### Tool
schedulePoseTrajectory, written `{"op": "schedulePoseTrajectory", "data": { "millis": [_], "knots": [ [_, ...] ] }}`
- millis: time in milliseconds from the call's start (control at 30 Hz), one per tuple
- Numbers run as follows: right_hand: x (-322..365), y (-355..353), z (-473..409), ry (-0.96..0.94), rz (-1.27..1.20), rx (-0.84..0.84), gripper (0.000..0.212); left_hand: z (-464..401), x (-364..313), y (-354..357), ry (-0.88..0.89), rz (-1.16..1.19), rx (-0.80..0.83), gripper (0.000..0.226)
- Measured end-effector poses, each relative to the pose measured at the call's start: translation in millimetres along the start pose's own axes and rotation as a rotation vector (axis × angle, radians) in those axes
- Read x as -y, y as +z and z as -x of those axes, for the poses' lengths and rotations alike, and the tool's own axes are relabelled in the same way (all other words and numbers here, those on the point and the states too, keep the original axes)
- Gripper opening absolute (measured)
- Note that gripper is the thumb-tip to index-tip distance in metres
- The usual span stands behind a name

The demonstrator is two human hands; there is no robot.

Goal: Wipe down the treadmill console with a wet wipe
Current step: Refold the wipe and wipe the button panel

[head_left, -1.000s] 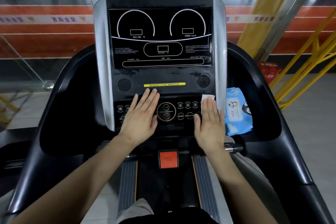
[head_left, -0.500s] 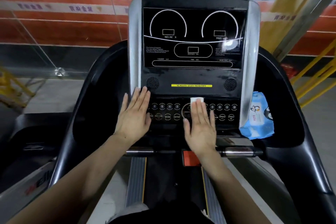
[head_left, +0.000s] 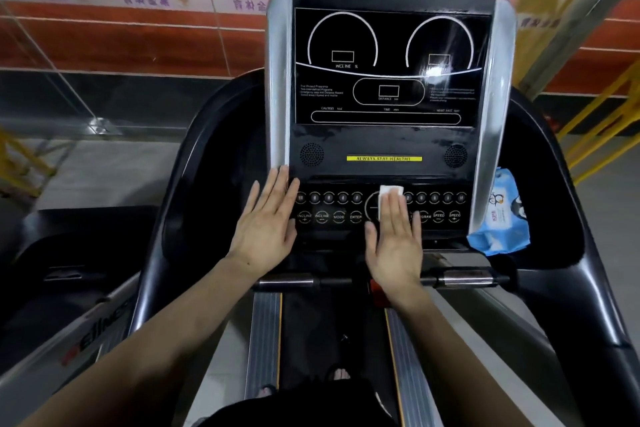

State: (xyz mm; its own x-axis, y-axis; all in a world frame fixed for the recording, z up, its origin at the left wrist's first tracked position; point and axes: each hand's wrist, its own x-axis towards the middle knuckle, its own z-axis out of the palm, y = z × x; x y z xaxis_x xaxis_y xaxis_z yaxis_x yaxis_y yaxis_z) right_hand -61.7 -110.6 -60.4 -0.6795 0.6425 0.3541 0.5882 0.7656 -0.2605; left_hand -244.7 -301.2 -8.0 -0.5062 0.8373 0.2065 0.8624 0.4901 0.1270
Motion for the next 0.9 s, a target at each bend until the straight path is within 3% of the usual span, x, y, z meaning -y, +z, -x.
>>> {"op": "schedulePoseTrajectory", "data": {
  "millis": [100,233,300,467,533,600,733,800,900],
  "knots": [
    [20,5,-1,0.100,-0.070,-0.014,0.066,3,-3,3,0.006,0.043,0.013,0.079],
    [81,18,10,-0.156,-0.052,0.095,0.067,6,-3,4,0.000,0.078,0.010,0.079],
    [74,15,10,-0.195,-0.020,0.113,0.067,8,-1,4,-0.001,0.086,0.001,0.078],
    [4,1,11,0.111,0.000,0.046,0.066,12,6,5,0.015,0.101,0.001,0.079],
    [9,4,10,0.196,-0.056,0.016,0.067,11,6,5,0.017,0.122,0.008,0.079],
    [39,10,11,0.145,-0.111,-0.009,0.068,11,5,6,0.006,0.129,0.012,0.080],
    [80,17,23,-0.123,-0.071,0.120,0.069,11,5,8,-0.004,0.119,0.022,0.081],
    [60,14,22,-0.104,-0.027,0.124,0.067,12,6,6,-0.001,0.120,0.022,0.080],
    [20,6,23,0.078,-0.034,0.077,0.068,15,8,6,0.009,0.107,0.021,0.079]
  ]
}}
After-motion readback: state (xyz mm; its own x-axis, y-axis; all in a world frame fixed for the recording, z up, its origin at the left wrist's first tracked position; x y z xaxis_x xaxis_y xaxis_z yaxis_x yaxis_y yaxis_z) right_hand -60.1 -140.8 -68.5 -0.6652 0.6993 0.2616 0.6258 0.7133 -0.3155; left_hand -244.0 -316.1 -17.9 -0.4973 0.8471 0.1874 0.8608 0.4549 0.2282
